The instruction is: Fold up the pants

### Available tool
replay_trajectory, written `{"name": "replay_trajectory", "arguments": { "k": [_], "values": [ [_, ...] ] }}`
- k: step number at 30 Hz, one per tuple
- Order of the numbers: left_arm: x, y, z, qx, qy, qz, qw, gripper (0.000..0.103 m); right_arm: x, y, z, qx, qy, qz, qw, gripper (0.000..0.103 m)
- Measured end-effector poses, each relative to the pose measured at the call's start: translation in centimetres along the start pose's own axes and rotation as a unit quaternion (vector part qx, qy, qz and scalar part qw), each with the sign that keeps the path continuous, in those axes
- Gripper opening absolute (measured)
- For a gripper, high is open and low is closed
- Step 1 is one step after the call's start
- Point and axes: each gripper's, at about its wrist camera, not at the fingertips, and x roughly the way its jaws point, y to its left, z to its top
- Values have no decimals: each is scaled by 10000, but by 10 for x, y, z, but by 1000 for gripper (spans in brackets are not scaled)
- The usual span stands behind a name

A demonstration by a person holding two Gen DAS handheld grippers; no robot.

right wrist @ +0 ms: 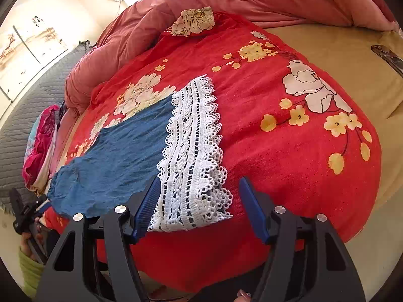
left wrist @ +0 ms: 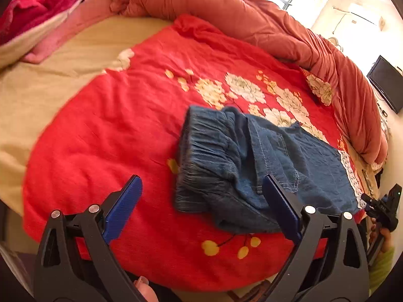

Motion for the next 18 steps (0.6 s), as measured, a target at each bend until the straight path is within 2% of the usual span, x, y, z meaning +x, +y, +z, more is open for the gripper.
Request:
{"name": "replay_trajectory", "arguments": {
  "k": [2, 3, 4, 5, 6, 8, 11, 16, 18],
  "values": [
    [10, -12, -1, 110, 20, -119, 9999, 87, 2, -1, -1, -31, 38, -41, 10000, 54],
    [15, -15, -1, 139, 36, -103, 9998, 74, 3, -1, -1, -54, 58, -56, 10000, 46],
    [21, -19, -2, 157, 88, 122, 9998, 67, 4, -1, -3, -110, 88, -32, 9999, 33],
    [23, -19, -2, 207, 92, 311, 9993, 47, 5, 0, -3, -185, 94, -34, 9998, 29],
    [22, -18, -2, 251, 59, 403, 9989, 42, 4, 1, -3, -233, 86, -30, 9997, 24],
    [15, -13, -3, 220, 95, 320, 9992, 38, -4, 5, -3, -310, -42, 58, 9995, 21],
    [1, -10, -7, 474, 31, 512, 9976, 38, -18, 11, -1, -545, -240, -54, 9982, 18],
    [17, -3, -16, 462, 270, 549, 9971, 39, 6, 8, -8, -684, 153, -584, 9958, 20],
    [18, -1, -17, 513, 248, 578, 9967, 44, 6, 10, -10, -748, 141, -654, 9949, 23]
  ]
}}
